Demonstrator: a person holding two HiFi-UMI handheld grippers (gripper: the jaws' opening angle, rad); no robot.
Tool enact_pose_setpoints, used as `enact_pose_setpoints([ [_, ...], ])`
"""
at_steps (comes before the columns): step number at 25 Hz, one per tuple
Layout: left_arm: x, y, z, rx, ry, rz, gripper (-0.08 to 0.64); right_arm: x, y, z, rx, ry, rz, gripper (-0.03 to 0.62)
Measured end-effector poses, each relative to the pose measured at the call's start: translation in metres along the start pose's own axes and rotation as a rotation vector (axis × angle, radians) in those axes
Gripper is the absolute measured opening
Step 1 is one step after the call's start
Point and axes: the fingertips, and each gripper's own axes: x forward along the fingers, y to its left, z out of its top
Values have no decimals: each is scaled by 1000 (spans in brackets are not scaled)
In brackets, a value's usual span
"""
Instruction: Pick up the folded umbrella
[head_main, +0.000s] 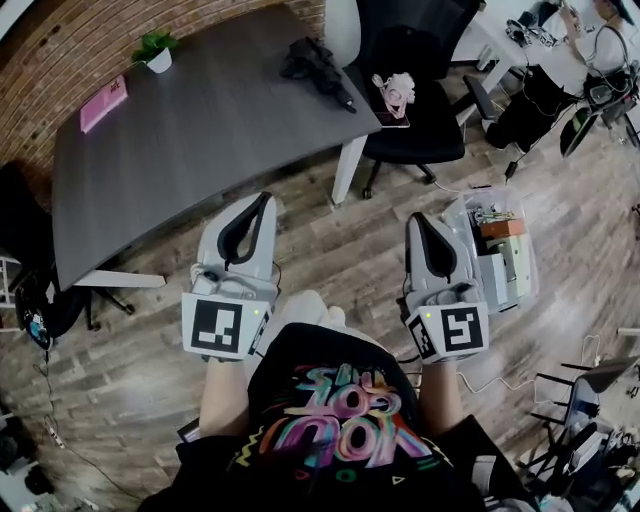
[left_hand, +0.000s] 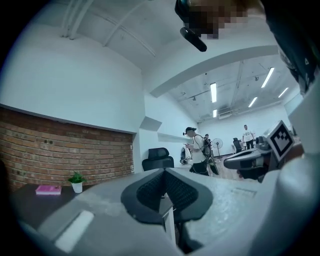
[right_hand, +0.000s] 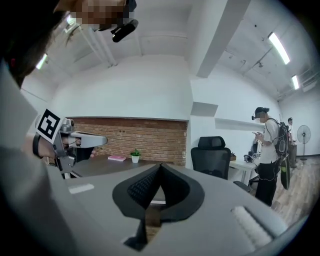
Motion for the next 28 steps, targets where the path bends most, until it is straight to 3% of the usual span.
enact_pose_setpoints([
  [9,26,23,-20,-17,37,37,2,39,-8,-24,27,50,39,-2],
  [28,199,159,-28,-40,39,-40,2,247,-49,-11,20,89,-7,-2],
])
